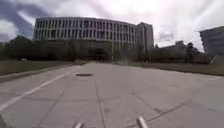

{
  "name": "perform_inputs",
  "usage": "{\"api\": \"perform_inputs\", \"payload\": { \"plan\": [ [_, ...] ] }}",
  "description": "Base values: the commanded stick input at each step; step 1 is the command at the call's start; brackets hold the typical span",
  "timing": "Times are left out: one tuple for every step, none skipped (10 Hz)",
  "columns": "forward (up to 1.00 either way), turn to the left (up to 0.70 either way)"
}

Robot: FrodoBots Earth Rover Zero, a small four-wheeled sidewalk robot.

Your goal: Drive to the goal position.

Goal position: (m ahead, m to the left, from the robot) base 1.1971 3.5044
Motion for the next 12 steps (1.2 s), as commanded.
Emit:
{"api": "perform_inputs", "payload": {
  "plan": [
    [1.00,0.40],
    [1.00,0.37],
    [1.00,0.06],
    [1.00,0.02],
    [1.00,0.00],
    [1.00,0.00],
    [1.00,0.00],
    [1.00,0.00],
    [1.00,0.00],
    [1.00,0.00],
    [1.00,0.00],
    [1.00,0.00]
  ]
}}
